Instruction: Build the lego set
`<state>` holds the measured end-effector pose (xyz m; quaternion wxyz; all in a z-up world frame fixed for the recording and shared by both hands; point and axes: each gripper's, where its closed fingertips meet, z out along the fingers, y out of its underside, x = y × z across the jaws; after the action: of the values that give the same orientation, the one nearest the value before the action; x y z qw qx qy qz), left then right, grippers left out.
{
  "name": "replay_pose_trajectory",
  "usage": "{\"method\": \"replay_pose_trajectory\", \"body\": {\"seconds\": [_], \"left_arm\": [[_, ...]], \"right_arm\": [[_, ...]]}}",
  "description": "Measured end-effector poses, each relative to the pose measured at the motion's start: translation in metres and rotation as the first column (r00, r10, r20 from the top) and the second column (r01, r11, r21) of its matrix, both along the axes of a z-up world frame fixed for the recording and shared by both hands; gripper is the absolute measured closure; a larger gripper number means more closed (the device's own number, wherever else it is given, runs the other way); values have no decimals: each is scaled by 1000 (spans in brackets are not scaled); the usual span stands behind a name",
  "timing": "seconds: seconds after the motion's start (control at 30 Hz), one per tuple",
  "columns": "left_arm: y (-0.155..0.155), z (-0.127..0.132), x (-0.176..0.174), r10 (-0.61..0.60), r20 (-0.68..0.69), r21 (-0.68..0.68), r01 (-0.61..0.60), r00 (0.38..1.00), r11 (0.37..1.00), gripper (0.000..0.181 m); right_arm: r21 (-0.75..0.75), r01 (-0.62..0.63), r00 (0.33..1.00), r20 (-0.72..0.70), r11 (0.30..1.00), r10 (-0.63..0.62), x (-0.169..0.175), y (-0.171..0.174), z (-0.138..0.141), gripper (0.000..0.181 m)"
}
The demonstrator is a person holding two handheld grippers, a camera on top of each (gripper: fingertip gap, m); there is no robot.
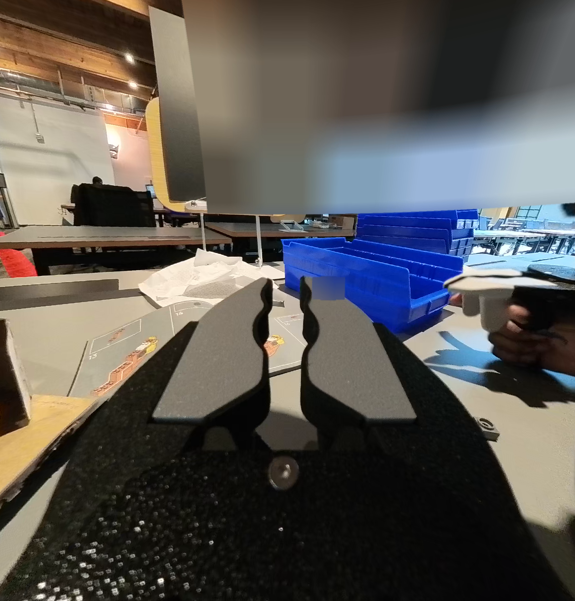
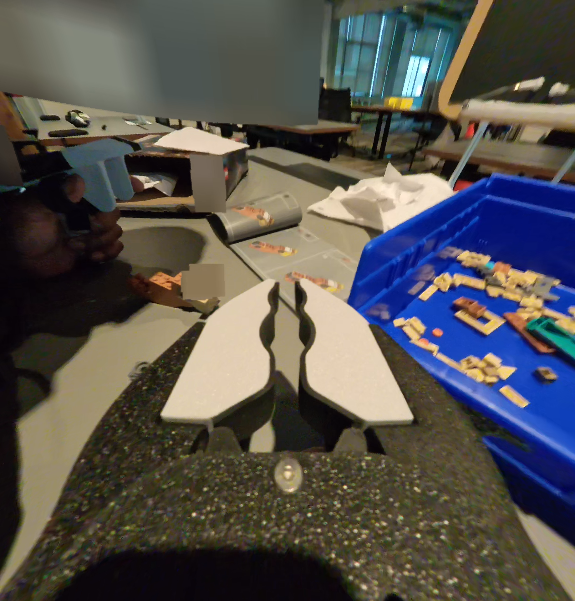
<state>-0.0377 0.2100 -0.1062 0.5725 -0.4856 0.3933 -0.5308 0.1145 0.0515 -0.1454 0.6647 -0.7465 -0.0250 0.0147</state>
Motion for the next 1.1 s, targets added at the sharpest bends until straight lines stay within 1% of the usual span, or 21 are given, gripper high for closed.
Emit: {"method": "replay_pose_trajectory", "body": {"seconds": [0.07,0.1,0.13,0.2,0.27,0.33,0.43,0.63,0.77,0.87,0.97,1.1], "left_arm": [[0,1,-1,-2,5,-1,2,1000,1000,166],[0,1,-1,-1,7,-1,1,1000,1000,166],[0,0,-1,-1,5,-1,1,1000,1000,166],[-1,0,0,0,3,4,0,1000,1000,166],[-2,0,0,0,2,14,0,1000,1000,166],[-3,0,0,-1,2,23,1,1000,1000,166],[-4,1,-1,0,4,30,-1,1000,1000,166],[-7,2,-2,9,11,58,-10,1000,998,167],[-8,1,-1,10,5,68,-10,1000,998,167],[-8,1,-1,7,1,64,-7,1000,998,167],[-8,1,-1,6,-1,68,-6,1000,998,167],[-11,1,-1,2,2,85,-2,1000,996,167]], "right_arm": [[-47,-22,997,-69,999,18,-13,-3,-5,162],[-70,-27,997,-78,997,21,-21,-5,-8,159],[-88,-32,997,-70,996,26,-32,-5,-11,156],[-122,-37,999,-39,992,33,-52,-6,-16,155],[-159,-29,999,-22,987,26,-65,-5,-21,154],[-172,-9,1000,-21,985,5,-69,-7,-22,154],[-172,18,999,-34,985,-24,-64,-10,-22,154],[-180,12,1000,-1,984,-12,-67,-12,-23,155],[-242,37,999,31,969,-30,-69,-11,-32,154],[-311,28,998,56,950,-11,-79,-9,-41,150],[-346,33,997,83,938,-4,-87,-6,-47,150],[-365,16,999,54,931,4,-94,-4,-49,150]]}}
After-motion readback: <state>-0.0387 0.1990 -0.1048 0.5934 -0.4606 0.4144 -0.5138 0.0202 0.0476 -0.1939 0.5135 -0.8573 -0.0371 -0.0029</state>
